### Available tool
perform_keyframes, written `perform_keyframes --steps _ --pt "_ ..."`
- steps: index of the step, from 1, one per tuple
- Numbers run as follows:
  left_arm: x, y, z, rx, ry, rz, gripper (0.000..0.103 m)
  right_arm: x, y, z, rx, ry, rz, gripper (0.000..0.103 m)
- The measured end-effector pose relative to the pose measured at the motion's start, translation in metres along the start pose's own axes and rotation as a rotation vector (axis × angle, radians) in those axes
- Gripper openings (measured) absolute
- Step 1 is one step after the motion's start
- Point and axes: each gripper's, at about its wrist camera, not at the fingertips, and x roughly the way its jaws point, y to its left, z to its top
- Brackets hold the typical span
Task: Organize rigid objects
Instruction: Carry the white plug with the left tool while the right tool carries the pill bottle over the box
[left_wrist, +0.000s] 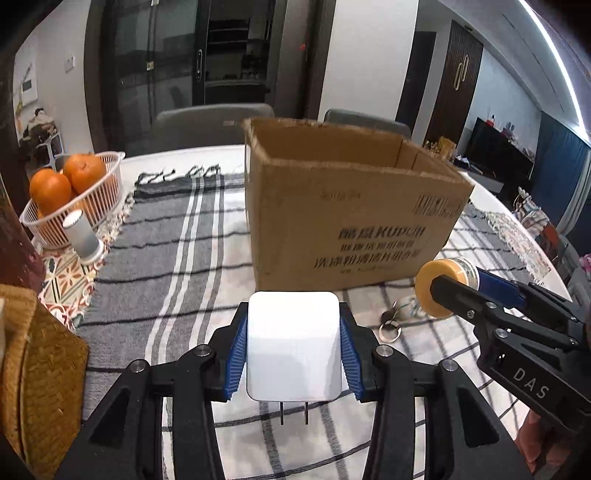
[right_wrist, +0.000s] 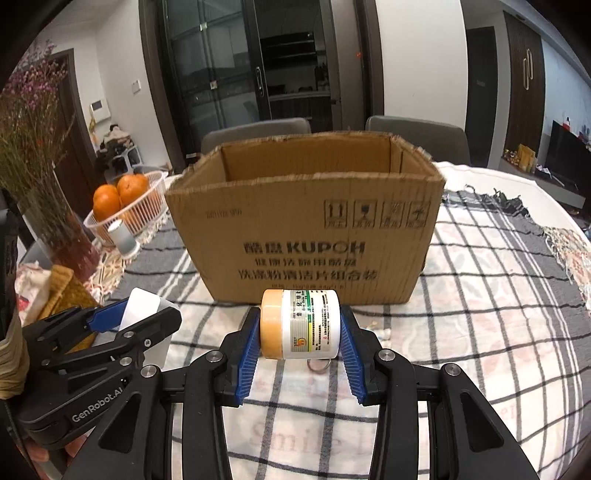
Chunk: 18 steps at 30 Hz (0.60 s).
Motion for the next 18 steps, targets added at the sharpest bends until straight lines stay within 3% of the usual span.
perform_keyframes --steps 18 --pt "-0.049 -0.024 0.046 0.033 -0.163 -0.033 0.044 -0.054 -0.012 0.036 0.020 -0.162 -0.002 0.042"
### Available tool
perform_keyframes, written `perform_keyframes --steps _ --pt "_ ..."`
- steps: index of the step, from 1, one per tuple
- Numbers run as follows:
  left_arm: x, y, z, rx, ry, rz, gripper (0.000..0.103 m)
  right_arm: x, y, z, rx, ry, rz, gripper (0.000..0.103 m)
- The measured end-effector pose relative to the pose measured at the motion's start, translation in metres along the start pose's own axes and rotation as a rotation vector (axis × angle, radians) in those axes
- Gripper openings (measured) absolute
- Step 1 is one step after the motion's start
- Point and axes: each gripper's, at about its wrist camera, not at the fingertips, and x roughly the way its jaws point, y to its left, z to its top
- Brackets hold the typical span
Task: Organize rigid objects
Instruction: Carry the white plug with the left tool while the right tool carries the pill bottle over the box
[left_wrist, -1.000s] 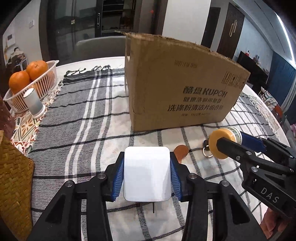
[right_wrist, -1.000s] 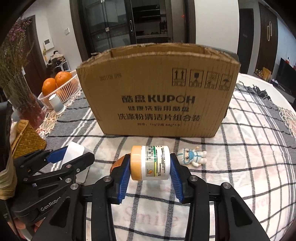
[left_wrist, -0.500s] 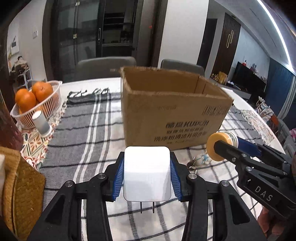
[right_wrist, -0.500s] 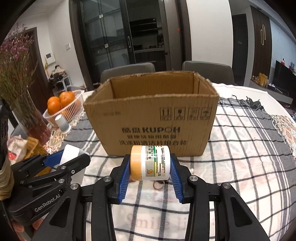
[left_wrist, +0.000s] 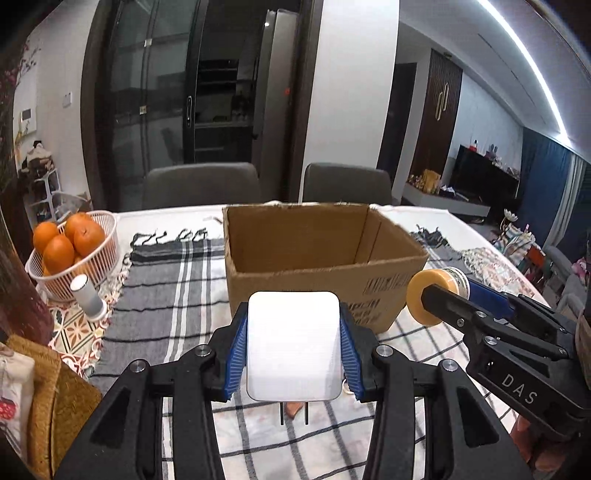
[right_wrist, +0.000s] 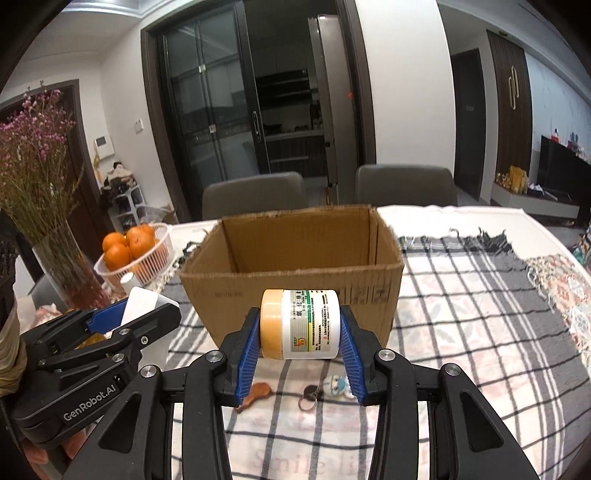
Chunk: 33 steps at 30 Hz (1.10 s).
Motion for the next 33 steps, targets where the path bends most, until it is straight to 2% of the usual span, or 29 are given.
perform_keyframes --steps 8,19,33 --pt "-0.012 -0.006 0.017 0.012 -0.052 -0.013 0.044 -0.015 0.000 0.017 0.001 -0.060 -0.001 0.042" --pt "-0.011 -0.012 0.043 0.021 -0.097 -0.010 0.044 -0.015 -0.005 0.035 0.008 -0.095 0.001 0.042" --pt "0.012 -0.011 0.078 0.020 -0.088 -0.004 0.044 0.007 -0.007 0.070 -0.016 -0.097 -0.002 0.042"
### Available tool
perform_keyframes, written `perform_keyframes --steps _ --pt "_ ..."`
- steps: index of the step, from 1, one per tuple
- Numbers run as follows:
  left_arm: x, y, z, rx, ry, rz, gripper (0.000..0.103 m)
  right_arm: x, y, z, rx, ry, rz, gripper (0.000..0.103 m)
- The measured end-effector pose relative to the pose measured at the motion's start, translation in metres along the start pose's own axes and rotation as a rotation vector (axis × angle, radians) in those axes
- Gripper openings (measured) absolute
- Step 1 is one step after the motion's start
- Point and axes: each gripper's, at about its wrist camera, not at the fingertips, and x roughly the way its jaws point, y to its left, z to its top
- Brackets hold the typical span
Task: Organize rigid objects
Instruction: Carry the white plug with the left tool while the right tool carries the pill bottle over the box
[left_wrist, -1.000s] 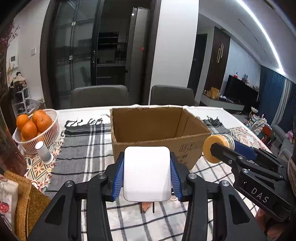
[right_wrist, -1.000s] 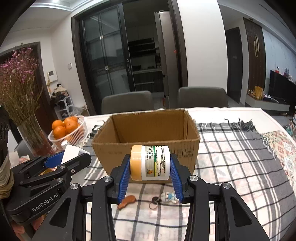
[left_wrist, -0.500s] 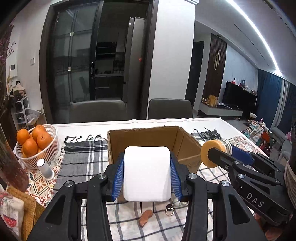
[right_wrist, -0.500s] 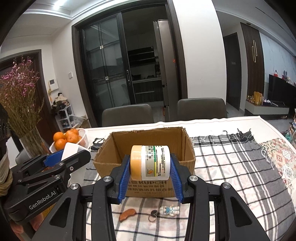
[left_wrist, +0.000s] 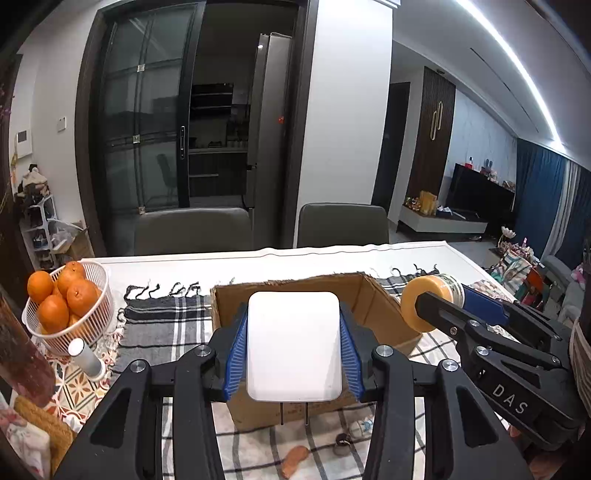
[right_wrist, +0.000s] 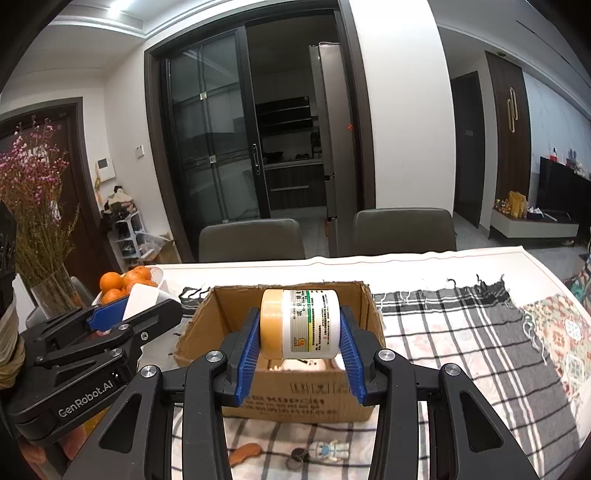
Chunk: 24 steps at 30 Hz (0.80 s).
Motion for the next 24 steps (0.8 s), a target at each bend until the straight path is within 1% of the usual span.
perform_keyframes --steps 5,13,19,24 --pt "0.016 0.006 0.011 -0.006 0.025 -0.003 0.044 0.014 0.002 0.011 -0.023 0.010 0.001 0.042" --pt "0.047 0.015 0.022 -0.009 0.088 0.004 0.044 0.045 -0.001 0.024 -0.035 0.064 -0.004 0.042" --pt "0.073 0.020 0.025 -0.019 0.148 0.011 0.044 0.071 -0.005 0.028 -0.036 0.135 -0.003 0.042" --pt "0.093 0.023 0.023 -0.020 0.200 0.023 0.044 0.095 -0.012 0.024 -0.030 0.208 0.002 0.042"
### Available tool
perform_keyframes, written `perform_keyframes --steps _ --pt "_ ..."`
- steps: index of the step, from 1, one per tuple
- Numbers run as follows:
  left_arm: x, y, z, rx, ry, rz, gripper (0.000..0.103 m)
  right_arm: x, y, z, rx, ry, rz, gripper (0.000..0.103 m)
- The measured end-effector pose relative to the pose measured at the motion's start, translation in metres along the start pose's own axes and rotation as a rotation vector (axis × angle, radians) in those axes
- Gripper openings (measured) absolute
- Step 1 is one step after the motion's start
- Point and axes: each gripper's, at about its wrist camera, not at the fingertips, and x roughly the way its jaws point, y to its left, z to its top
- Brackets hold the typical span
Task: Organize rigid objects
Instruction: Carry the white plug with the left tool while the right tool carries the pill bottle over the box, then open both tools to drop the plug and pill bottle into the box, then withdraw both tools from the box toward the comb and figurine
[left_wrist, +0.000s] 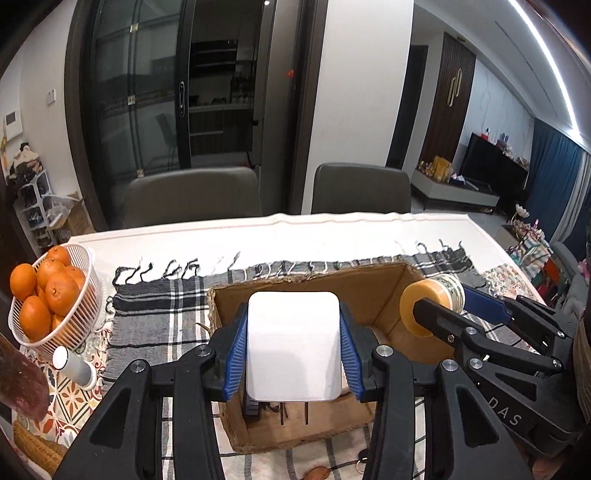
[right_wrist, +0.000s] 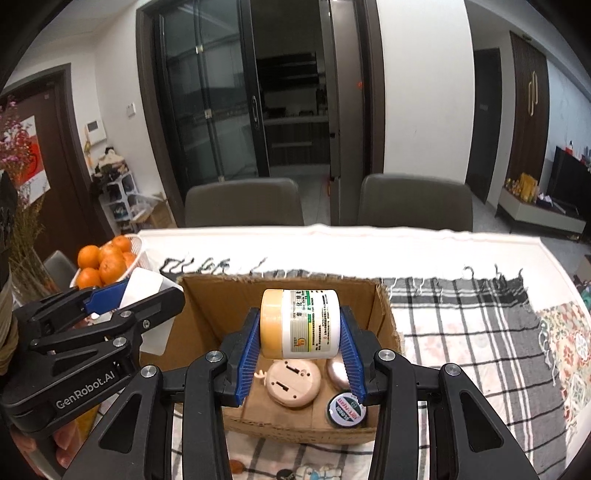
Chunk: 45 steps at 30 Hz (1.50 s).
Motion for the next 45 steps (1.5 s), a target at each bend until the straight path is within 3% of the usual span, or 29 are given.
perform_keyframes --steps 11,19,38,45 --pt "0.041 0.003 -0.012 -0.015 0.149 0.009 0.044 0.045 -0.014 -0.014 0.019 0.181 0.027 0.042" --pt "0.037 0.001 -0.014 -0.007 0.127 0.054 0.045 0.057 -0.022 -0.023 0.043 0.242 0.030 0.046" --pt "-0.042 -0.002 -0.036 -0.037 -0.009 0.077 0.048 -0.032 0.001 -0.024 0.021 0.010 -0.055 0.051" --pt "-0.070 -0.010 -0.052 -0.017 -0.057 0.054 0.052 -0.060 0.006 -0.038 0.031 -0.046 -0.034 0.056"
